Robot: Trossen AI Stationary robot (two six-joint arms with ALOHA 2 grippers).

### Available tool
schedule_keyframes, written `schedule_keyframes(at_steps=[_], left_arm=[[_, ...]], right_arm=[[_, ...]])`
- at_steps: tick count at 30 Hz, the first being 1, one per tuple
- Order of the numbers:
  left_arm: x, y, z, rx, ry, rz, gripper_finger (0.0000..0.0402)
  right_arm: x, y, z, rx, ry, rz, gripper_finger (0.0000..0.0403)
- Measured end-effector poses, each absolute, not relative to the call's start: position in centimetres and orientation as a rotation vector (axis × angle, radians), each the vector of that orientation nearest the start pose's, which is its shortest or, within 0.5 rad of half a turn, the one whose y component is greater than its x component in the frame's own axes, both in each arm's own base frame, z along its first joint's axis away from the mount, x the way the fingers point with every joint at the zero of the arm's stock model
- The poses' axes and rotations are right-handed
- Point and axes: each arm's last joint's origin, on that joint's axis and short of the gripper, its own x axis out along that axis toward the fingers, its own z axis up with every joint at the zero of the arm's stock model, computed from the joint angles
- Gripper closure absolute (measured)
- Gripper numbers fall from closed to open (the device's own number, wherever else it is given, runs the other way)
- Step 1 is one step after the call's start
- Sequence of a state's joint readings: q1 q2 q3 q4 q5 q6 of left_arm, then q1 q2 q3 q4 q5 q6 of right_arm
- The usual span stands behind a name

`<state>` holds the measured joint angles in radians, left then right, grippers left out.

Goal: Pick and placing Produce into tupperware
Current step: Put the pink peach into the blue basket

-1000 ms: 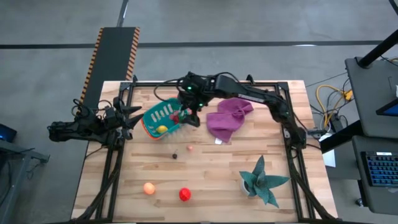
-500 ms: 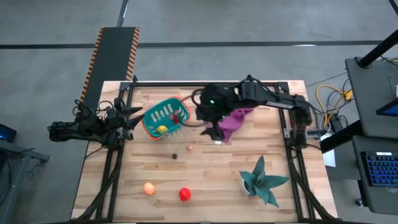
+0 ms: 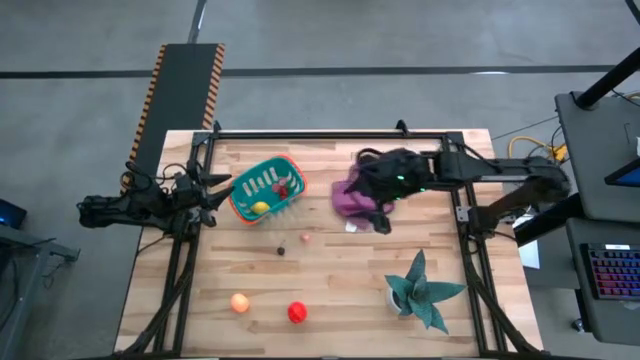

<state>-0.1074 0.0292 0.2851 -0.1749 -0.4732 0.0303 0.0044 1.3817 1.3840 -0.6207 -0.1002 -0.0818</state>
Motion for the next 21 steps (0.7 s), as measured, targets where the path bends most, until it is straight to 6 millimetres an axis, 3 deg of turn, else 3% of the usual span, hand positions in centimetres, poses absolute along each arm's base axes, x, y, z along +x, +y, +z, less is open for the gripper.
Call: schedule_keyframes(at_steps=[12, 21], left_arm=[[7.2, 0.6, 23.9, 0.008, -0.073, 0.369, 0.0251], [7.2, 0.6, 23.9, 0.008, -0.073, 0.37, 0.0251]], right_arm=[[21.9, 0.2, 31.4, -0.022, 0.304, 0.04, 0.0122], [17.7, -0.2, 28.4, -0.041, 0.252, -0.072, 0.0128]])
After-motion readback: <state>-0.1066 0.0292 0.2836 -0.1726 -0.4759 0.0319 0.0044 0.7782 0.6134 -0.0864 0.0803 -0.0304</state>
